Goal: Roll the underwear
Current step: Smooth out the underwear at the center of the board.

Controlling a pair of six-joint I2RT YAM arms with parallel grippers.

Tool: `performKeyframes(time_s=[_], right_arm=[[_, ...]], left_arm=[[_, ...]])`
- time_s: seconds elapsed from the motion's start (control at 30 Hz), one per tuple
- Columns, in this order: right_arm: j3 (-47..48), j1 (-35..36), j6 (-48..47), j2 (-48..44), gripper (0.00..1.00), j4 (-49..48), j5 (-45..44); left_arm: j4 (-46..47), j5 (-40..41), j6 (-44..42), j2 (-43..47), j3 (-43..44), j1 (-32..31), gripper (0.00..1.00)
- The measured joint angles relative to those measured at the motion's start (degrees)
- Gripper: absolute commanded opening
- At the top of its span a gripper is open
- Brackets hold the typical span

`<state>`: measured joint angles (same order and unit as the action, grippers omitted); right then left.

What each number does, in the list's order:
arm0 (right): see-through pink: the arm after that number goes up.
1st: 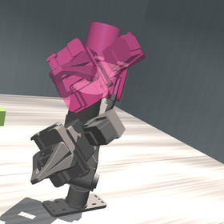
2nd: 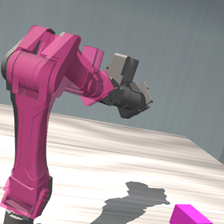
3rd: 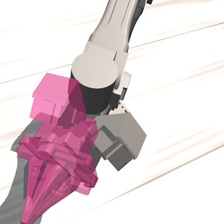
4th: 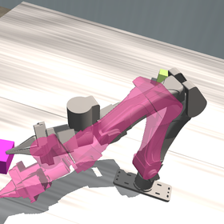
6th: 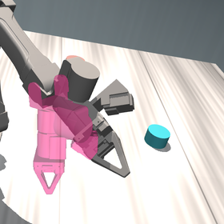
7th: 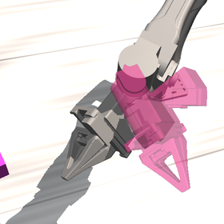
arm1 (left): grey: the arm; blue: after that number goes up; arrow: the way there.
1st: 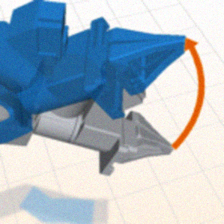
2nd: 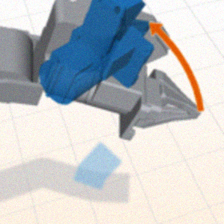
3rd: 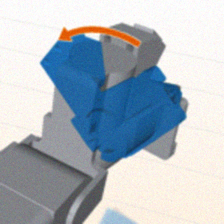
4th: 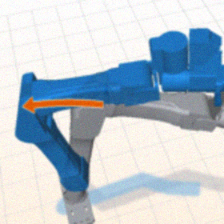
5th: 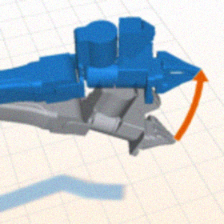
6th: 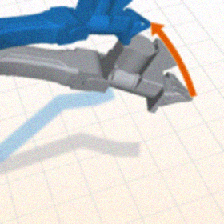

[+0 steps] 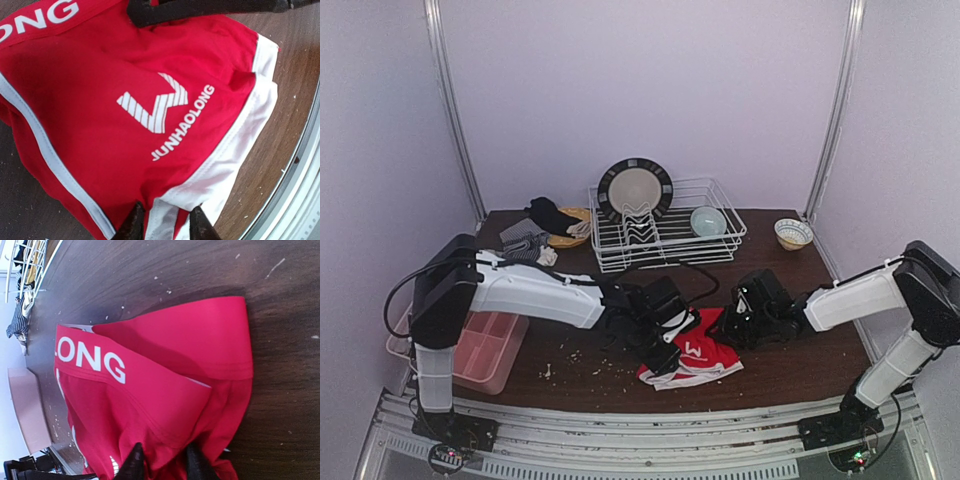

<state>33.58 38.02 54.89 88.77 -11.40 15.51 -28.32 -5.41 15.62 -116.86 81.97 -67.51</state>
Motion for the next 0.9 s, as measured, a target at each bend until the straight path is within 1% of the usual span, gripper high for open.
performKeyframes(time_s=[0.07,0.1,0.23,0.37,0.53,0.77,0.83,0.87,0.9], right_arm=[[0.00,0.00,0.57,0.04,0.46,-0.39,0.42],[0.04,0.00,0.42,0.04,0.48,-0.66,0.68],[0.28,0.00,0.37,-0.81,0.52,0.02,0.37],[0.57,0.00,-0.26,-4.46,0.52,4.09,-2.14],[2.34,0.00,-1.14,-6.64,0.50,7.26,-4.35],[4.74,0.00,-1.51,-2.97,0.47,8.24,-3.80],[4.96,0.00,-1.49,-1.79,0.43,8.22,-3.63],[5.05,0.00,-1.49,-1.18,0.40,8.22,-3.48],[5.09,0.00,-1.44,-0.59,0.34,8.20,-3.34]], left_arm=[[0.02,-0.02,-0.07,-0.04,0.00,0.00,0.26],[0.02,-0.02,-0.11,-0.07,0.00,0.00,0.26],[0.04,0.02,-0.20,-0.09,0.00,0.00,0.23],[0.11,0.02,-0.22,-0.09,0.00,0.00,0.19],[0.17,0.07,-0.24,-0.09,0.00,0.00,0.16],[0.20,0.07,-0.22,-0.09,0.00,0.00,0.12],[0.22,0.07,-0.22,-0.09,0.00,0.00,0.12],[0.22,0.07,-0.22,-0.09,0.00,0.00,0.11],[0.24,0.07,-0.22,-0.09,0.00,0.00,0.10]])
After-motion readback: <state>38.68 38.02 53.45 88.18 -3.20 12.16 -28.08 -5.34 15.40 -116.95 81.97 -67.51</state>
